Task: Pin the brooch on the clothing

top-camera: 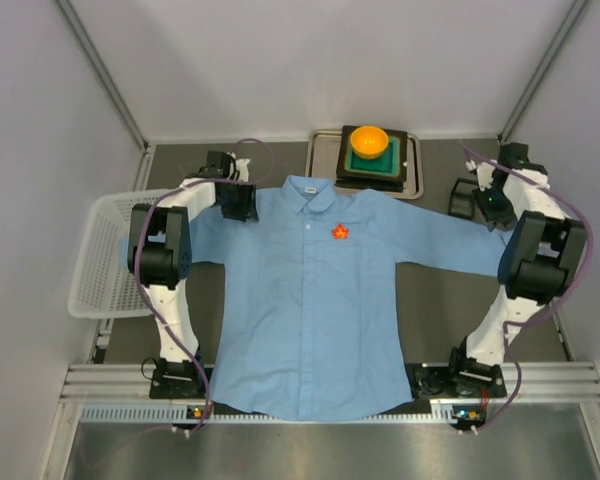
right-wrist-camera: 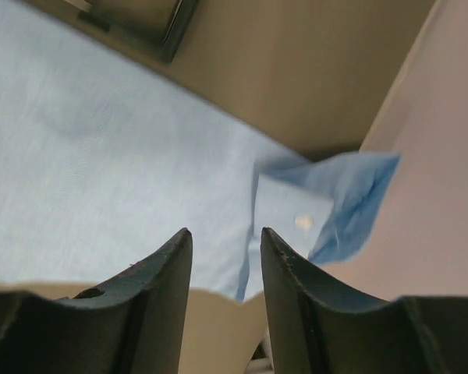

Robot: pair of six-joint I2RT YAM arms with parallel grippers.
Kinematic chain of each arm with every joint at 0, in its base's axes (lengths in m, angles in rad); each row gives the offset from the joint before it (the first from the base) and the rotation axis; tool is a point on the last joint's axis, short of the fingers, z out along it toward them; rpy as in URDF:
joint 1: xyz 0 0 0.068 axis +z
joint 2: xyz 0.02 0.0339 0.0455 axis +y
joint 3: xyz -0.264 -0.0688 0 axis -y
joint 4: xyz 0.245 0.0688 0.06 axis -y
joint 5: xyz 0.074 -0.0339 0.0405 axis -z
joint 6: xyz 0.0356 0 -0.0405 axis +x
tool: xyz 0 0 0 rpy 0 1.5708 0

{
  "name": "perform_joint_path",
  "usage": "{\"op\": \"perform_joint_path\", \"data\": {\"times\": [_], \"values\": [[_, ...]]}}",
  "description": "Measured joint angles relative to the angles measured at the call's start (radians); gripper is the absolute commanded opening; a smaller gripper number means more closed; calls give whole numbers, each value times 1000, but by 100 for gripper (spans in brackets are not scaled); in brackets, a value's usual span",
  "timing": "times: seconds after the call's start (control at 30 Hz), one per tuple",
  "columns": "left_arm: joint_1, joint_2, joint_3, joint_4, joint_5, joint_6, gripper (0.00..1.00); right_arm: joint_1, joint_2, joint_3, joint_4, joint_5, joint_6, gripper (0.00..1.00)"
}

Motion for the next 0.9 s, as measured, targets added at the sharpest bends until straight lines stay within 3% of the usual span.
{"op": "perform_joint_path", "data": {"times": [0.2, 0.37, 0.6, 0.9], "values": [[0, 0, 2, -2, -4, -13, 49, 1, 183, 45, 94, 100, -21, 27], [0, 0, 2, -1, -6, -19, 49, -51, 204, 17, 135, 168, -103, 26], [1, 1, 2, 0, -7, -29, 49, -136, 123, -109, 182, 242, -242, 26], [1, 1, 2, 0, -6, -31, 49, -143, -83, -240, 235, 337, -405, 34]]}}
